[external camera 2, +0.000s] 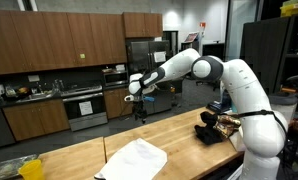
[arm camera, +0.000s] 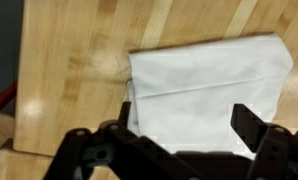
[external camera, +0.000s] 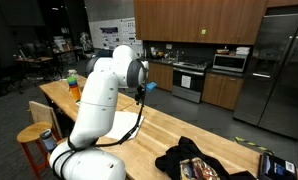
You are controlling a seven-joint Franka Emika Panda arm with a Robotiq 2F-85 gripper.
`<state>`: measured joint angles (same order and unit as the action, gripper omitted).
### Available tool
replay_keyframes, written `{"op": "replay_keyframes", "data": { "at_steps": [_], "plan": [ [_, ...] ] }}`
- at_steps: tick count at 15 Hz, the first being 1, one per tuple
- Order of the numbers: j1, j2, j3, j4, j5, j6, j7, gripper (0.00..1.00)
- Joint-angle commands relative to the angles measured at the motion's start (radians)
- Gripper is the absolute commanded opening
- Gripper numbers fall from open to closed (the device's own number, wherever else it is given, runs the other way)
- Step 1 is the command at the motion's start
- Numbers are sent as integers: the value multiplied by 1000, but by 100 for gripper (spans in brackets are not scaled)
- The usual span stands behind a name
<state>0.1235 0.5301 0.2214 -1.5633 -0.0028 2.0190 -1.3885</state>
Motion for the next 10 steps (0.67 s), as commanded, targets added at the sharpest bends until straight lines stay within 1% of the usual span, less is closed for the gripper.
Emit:
{"op": "replay_keyframes", "data": {
  "at_steps": [1,3,5,6,8,10],
  "plan": [
    [-68,68,66,49,158,8,-157,100],
    [-83,119,85,77,241,-12,-213,100],
    [-82,176,88,115,272,-58,-257,100],
    [-74,210,85,140,275,-73,-267,100],
    [-62,282,84,207,255,-164,-299,100],
    [-26,338,73,280,210,-237,-307,100]
  ]
}}
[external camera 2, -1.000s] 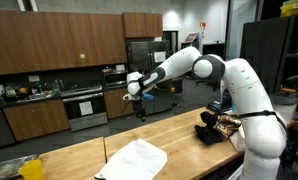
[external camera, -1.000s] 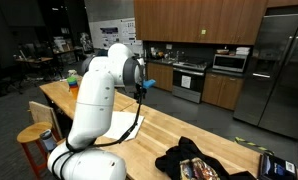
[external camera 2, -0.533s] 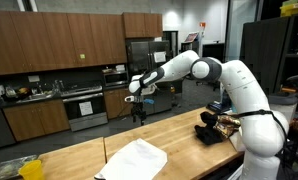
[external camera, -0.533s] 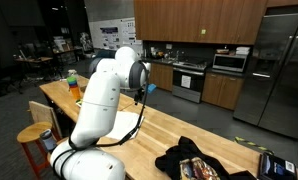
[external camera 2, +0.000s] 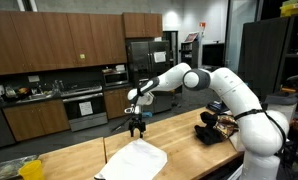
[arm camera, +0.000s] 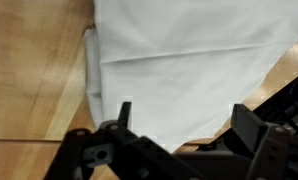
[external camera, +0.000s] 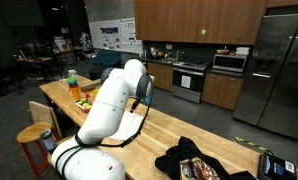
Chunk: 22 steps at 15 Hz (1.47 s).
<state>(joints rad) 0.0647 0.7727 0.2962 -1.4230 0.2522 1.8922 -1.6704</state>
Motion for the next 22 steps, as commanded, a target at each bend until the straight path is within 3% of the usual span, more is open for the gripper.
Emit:
{"op": "replay_keyframes", "data": {
  "at_steps": [1,10,17,22],
  "plan": [
    [49,118,-7,175,-65,-141,-25,100],
    [198,249,-54,455,-297,-287,-50,100],
    [226,257,-73,475,-389,-330,-80,100],
    [230,268,-75,479,-446,-247,-125,100]
  ]
}}
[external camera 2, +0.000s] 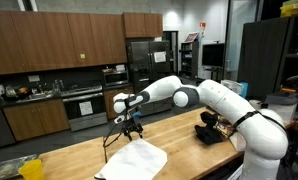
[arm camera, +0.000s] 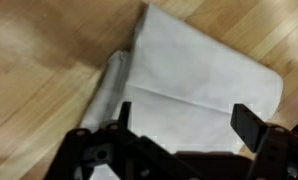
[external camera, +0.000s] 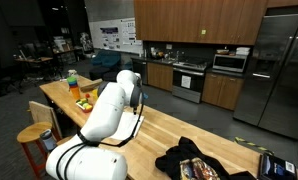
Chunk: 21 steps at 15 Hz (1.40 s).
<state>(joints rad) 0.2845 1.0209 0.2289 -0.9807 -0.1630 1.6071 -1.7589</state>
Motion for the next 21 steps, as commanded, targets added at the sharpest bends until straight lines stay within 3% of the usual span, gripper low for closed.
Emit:
{"op": "replay_keyframes", "data": {
  "at_steps": [1,5,7,13,17,21],
  "plan": [
    [8,21,-5,36,-36,61,-45,100],
    [-1,42,11,47,-22,143,-102,100],
    [-24,57,53,62,27,147,-186,100],
    [-50,101,125,115,125,85,-363,100],
    [-36,118,117,143,132,-36,-367,100],
    [-23,129,100,159,111,-55,-357,100]
  ]
}}
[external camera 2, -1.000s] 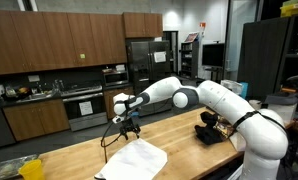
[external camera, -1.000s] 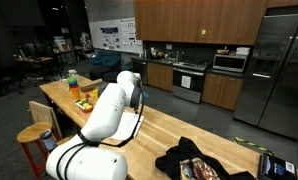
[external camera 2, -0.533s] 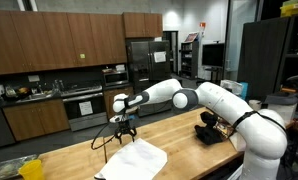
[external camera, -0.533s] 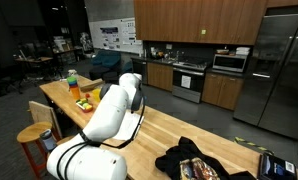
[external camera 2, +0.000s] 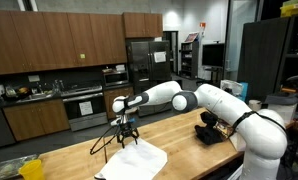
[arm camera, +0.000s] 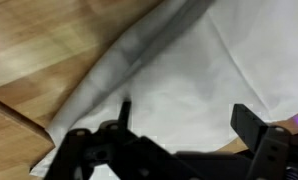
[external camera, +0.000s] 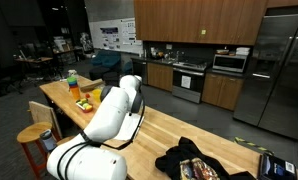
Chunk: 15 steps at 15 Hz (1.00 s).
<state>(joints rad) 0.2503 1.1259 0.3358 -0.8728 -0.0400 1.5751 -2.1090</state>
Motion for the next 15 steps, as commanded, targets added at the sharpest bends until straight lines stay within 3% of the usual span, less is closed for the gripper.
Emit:
{"op": "replay_keyframes", "data": {
  "at_steps": [1,8,13,14,15],
  "plan": [
    [11,24,-9,50,-14,-19,-10,100],
    [23,55,-48,82,-35,185,88,98],
    [24,63,-61,89,-32,144,128,100],
    [26,63,-62,91,-32,144,132,75],
    [28,61,-65,91,-33,142,147,73]
  ]
}}
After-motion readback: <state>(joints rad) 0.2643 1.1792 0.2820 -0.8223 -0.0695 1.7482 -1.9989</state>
